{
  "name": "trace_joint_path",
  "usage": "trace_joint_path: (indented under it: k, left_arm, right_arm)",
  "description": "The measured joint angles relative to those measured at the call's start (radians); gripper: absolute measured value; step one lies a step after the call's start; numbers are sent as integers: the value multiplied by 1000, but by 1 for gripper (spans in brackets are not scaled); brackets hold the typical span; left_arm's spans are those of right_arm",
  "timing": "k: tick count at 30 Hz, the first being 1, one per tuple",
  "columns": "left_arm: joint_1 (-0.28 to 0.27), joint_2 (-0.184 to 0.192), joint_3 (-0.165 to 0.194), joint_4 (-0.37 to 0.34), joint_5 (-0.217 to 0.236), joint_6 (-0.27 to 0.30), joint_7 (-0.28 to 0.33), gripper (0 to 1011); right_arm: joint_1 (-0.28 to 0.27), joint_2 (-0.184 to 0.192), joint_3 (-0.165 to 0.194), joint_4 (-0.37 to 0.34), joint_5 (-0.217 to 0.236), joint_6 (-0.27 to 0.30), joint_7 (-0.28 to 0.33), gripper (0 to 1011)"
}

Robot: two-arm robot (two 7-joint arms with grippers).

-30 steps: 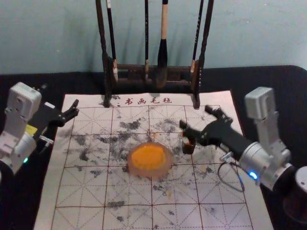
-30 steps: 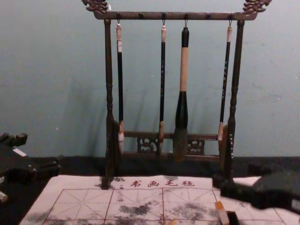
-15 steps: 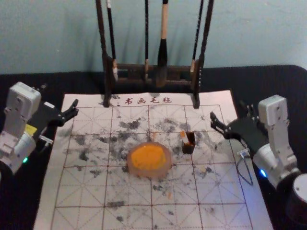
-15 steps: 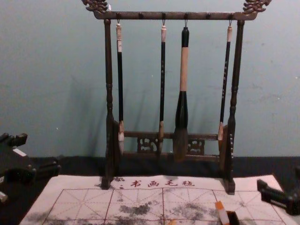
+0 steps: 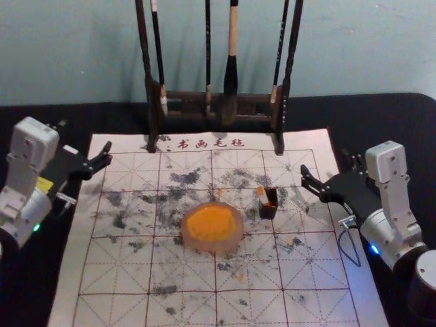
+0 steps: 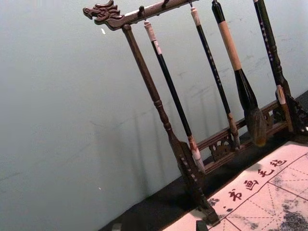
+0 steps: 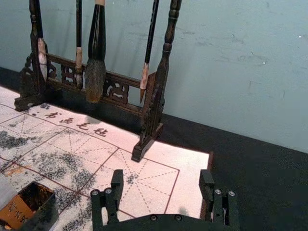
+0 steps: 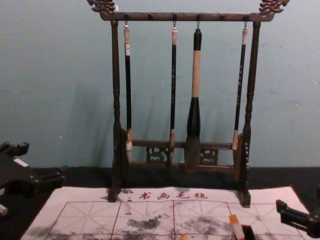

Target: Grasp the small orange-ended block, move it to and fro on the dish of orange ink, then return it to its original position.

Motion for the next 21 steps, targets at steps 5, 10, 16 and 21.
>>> trace_joint_path:
  k: [5,10,16,21]
  left_arm:
    - [0,0,0,0,0,0,0,1001]
    - [0,0,0,0,0,0,0,1002]
    - [0,0,0,0,0,0,0,1001]
    - [0,0,0,0,0,0,0,1002]
  right_arm:
    - [0,0,0,-2,0,-1,-1,1000]
    - [-1,1,0,-3,0,-1,-1,1000]
    - [-1,1,0,-4,1,-1,-2,1000]
    - [-1,1,0,-5,1,-1,-2,1000]
